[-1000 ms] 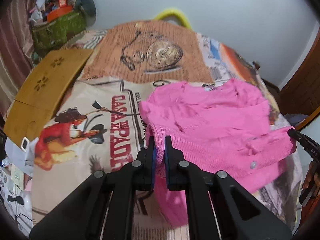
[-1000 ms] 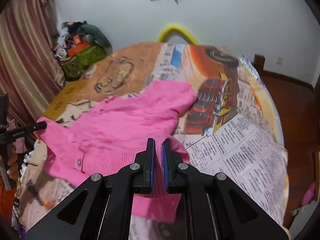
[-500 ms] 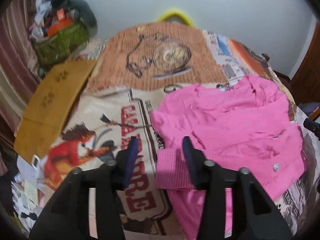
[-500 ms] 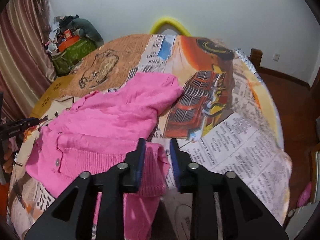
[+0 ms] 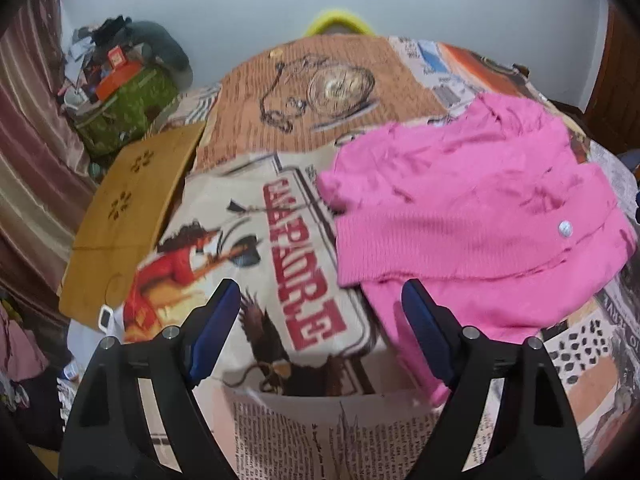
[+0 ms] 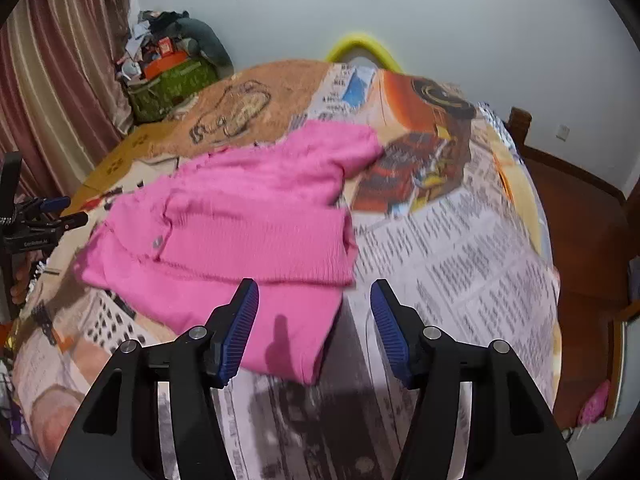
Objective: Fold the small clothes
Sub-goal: 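Lift the hem with both tools and fold it up toward the collar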
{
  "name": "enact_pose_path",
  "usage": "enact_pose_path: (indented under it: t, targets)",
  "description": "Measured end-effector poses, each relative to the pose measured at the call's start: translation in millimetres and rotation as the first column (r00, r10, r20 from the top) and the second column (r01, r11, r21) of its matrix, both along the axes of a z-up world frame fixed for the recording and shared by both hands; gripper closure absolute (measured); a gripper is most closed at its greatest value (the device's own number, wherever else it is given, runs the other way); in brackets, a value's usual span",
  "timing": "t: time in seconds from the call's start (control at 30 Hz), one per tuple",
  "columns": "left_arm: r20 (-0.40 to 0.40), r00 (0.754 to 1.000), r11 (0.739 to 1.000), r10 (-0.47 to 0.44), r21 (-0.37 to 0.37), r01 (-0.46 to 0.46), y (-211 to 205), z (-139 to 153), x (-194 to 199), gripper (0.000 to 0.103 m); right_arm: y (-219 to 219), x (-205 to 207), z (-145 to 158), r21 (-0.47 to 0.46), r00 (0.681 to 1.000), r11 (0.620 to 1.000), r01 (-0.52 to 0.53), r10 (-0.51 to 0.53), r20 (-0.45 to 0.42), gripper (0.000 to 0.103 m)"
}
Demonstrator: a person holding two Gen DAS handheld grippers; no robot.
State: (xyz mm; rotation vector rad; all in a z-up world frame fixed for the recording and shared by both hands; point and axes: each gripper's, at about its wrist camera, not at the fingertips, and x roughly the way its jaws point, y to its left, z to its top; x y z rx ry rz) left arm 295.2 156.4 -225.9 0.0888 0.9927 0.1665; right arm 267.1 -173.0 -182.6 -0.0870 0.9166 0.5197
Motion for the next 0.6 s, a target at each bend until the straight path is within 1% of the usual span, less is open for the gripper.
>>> enact_pose_path:
  t: [0.07, 0.13, 0.23, 0.33, 0.4, 0.47, 0.53, 0.57, 0.6]
  targets:
    - [-0.03, 1.0, 1.0, -0.006, 0.009, 0.007, -1, -10, 2, 0.02, 1, 0, -6, -0.022, 1.0, 1.0, 0.004, -0.005, -0.013, 0.048]
    - [-0.048, 0.999, 0.999, -0.02, 0.038, 0.022, -4, -17, 6, 0.02, 2, 2, -12, -0.058, 1.0, 0.998, 0.011, -0.012, -0.014, 0.048]
    - [-0.069, 0.997, 0.996, -0.04, 0.079, 0.045, -9, -28, 14, 0.02, 10, 8, -19, -0.105, 1.0, 0.994, -0.005, 0.004, -0.008, 0.048]
    - [-0.06, 0.996, 0.993, -0.073, 0.088, 0.078, -15, -31, 20, 0.02, 19, 13, -24, -0.128, 0.999, 0.991, -0.032, 0.032, -0.005, 0.048]
    - [-0.054, 0.993, 0.985, -0.106, 0.133, 0.112, -24, -34, 22, 0.02, 26, 14, -26, -0.131, 0.998, 0.99, -0.05, 0.053, 0.023, 0.048]
    - [-0.036, 0.989, 0.97, -0.145, 0.191, 0.149, -34, -36, 22, 0.02, 34, 15, -28, -0.126, 0.995, 0.989, -0.082, 0.088, 0.039, 0.048]
    - [-0.028, 0.987, 0.963, -0.16, 0.213, 0.162, -37, -38, 24, 0.02, 40, 16, -30, -0.125, 0.993, 0.987, -0.101, 0.108, 0.054, 0.048]
    - [-0.025, 0.986, 0.964, -0.163, 0.209, 0.164, -38, -38, 26, 0.021, 43, 16, -30, -0.127, 0.992, 0.986, -0.106, 0.114, 0.061, 0.048]
    - [-0.027, 0.986, 0.966, -0.166, 0.195, 0.168, -38, -38, 29, 0.028, 44, 18, -30, -0.127, 0.991, 0.986, -0.11, 0.118, 0.06, 0.048]
